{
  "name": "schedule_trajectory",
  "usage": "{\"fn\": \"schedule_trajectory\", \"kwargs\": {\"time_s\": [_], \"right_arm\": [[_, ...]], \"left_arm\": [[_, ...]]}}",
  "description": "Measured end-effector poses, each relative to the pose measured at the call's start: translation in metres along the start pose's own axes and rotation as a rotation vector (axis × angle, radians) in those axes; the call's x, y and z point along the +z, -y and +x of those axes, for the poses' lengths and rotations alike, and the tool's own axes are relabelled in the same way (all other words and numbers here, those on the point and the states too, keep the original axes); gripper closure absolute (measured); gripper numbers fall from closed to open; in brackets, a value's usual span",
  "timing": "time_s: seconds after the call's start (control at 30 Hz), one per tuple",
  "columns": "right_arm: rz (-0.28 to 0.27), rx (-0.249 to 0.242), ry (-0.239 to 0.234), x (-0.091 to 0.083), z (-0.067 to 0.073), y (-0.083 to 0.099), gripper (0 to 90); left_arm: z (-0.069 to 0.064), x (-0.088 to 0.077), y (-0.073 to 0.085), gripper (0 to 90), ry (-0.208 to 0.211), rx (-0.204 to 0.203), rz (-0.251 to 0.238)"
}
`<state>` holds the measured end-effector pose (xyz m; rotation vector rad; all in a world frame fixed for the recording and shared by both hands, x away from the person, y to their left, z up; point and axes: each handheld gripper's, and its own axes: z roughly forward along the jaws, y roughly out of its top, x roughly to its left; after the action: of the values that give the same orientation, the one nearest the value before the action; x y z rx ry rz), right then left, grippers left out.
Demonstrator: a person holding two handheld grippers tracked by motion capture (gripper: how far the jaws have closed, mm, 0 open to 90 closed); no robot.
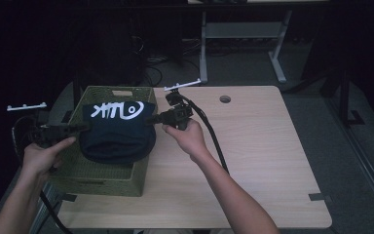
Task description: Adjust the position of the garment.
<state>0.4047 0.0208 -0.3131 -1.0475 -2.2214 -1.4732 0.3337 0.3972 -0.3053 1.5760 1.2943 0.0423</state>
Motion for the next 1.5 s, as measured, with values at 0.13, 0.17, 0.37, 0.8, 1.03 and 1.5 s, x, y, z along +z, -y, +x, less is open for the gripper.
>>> {"fn": "schedule_trajectory", "kwargs": {"time_s": [0.13, 0.17, 0.37, 0.8, 1.03, 1.5], "right_arm": [[0.001, 0.013, -0.003, 0.010, 0.003, -0.003, 79.5], [0.001, 0.014, -0.005, 0.012, 0.003, -0.003, 79.5], [0.009, 0.012, -0.007, 0.026, 0.008, -0.009, 79.4], [0.032, 0.027, -0.013, 0.059, 0.005, -0.012, 79.3], [0.038, 0.039, 0.003, 0.069, -0.001, -0.011, 79.3], [0.062, 0.063, 0.038, 0.085, -0.016, -0.009, 79.2]], "left_arm": [[0.006, -0.006, -0.002, 75.2, -0.010, 0.005, 0.002], [0.007, -0.007, -0.003, 75.2, -0.013, 0.004, 0.002], [0.020, -0.014, -0.004, 75.1, -0.027, -0.008, -0.004], [0.043, -0.022, -0.002, 75.1, -0.077, -0.035, 0.001], [0.053, -0.016, -0.002, 74.4, -0.100, -0.048, 0.013], [0.073, 0.000, 0.002, 73.1, -0.140, -0.075, 0.037]]}}
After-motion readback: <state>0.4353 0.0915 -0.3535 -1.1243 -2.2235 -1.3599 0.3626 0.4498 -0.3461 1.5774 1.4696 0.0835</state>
